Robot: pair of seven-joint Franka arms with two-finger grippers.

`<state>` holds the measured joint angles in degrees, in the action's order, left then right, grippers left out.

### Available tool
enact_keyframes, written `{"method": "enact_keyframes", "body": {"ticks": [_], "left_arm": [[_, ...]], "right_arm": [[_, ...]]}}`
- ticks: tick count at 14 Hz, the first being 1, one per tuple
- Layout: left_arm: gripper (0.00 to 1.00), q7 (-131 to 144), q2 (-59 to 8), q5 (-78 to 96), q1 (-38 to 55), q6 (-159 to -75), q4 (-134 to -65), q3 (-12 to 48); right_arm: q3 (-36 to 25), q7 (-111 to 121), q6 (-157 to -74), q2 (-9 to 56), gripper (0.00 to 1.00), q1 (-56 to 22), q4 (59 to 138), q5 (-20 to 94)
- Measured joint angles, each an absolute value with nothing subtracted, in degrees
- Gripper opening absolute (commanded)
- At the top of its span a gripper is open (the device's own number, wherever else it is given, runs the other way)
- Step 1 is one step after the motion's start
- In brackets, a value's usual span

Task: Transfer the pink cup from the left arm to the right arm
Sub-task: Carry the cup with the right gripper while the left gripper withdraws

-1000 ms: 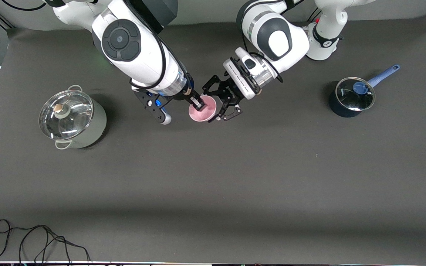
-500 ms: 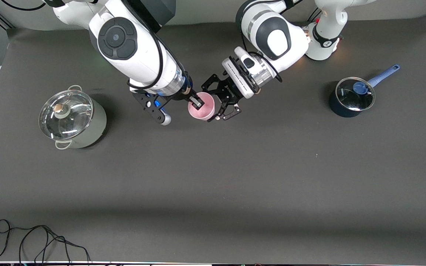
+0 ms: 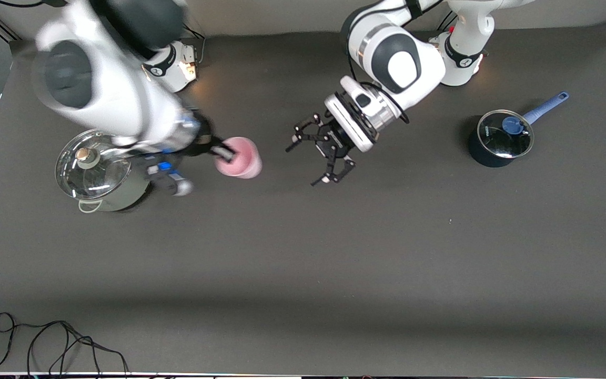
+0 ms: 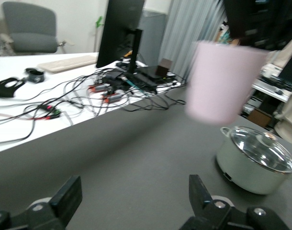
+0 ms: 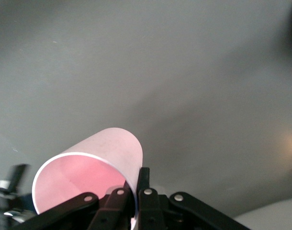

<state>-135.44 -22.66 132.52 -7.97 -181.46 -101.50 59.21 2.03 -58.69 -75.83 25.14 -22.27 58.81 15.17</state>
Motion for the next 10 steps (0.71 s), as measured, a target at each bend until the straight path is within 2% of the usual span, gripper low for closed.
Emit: {"method": "enact_keyframes", "body": {"ticks": [4,10], "left_arm": [[0.99,-134.8,-23.6,132.4,-8.1,-182.8,-101.6,54.2],[1.0,-135.0,-25.9,129.5,-8.3,-186.2,-101.7,47.0]], "right_arm": [[2.0,-37.1,-69.0,23.6,0.0,-14.9,58.9,8.8],[0.4,-16.5,-68.6,23.6,0.0,-8.9,62.2,3.3]]}}
